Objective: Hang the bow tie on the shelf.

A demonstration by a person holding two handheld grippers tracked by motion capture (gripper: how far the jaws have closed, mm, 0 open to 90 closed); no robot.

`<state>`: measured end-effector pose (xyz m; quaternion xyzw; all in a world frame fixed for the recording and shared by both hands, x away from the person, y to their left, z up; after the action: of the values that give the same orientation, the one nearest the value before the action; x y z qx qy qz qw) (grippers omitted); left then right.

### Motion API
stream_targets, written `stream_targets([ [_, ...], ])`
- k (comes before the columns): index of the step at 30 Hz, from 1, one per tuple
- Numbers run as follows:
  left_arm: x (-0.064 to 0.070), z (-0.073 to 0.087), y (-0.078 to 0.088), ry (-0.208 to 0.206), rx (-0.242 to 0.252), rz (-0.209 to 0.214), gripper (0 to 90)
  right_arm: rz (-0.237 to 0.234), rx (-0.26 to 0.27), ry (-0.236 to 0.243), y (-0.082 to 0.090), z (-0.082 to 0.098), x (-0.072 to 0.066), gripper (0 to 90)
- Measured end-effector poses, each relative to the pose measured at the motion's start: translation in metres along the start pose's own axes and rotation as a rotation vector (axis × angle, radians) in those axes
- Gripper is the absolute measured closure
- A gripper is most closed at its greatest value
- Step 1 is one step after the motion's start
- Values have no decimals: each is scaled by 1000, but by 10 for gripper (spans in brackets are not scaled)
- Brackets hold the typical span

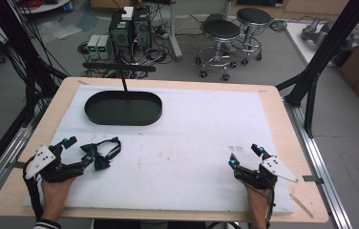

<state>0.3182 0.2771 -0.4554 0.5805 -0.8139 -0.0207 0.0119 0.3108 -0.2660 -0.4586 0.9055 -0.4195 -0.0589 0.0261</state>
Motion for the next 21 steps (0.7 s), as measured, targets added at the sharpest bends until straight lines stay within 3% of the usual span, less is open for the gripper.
stream_targets([
  [7,2,0,1,-32,1,-12,143,-1,0,11,0,0,0,104],
  [21,3,0,0,-38,0,-6,142,5,-14,26,-1,0,-2,104],
])
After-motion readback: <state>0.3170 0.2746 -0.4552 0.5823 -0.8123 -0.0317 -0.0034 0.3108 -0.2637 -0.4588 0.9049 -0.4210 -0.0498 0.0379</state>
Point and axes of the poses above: each handheld gripper's, and its own axes: y roughly backward along the jaws, z roughly out of its underside, x roughly to its right, the point moved 6 cm from there along -y, roughly forward along the jaws, and after that the axes turned 15 degrees about -z, right-handed, at the moved point
